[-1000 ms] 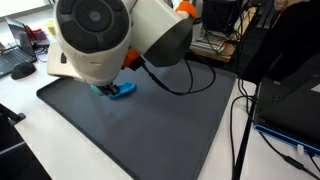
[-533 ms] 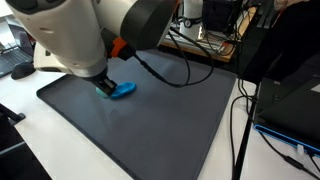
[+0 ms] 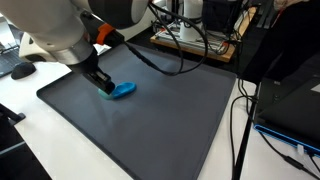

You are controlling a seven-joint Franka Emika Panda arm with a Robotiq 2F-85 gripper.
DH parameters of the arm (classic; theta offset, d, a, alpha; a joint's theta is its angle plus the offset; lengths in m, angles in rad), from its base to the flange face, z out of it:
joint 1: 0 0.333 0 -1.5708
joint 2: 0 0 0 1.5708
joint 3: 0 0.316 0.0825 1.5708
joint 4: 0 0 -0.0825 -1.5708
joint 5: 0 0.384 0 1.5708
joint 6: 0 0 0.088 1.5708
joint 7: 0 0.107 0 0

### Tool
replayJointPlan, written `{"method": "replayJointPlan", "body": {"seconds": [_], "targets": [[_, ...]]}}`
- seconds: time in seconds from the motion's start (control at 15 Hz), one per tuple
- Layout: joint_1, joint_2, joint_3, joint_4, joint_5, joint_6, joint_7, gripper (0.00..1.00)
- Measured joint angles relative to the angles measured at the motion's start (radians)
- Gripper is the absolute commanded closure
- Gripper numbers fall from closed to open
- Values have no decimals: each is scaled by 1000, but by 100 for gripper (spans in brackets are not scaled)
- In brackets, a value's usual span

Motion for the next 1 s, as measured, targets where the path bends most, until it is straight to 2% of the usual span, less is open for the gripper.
{"method": "replayJointPlan", "body": {"seconds": [1.0], "targets": [[-183,-45,118,3,135,5,-113,78]]}}
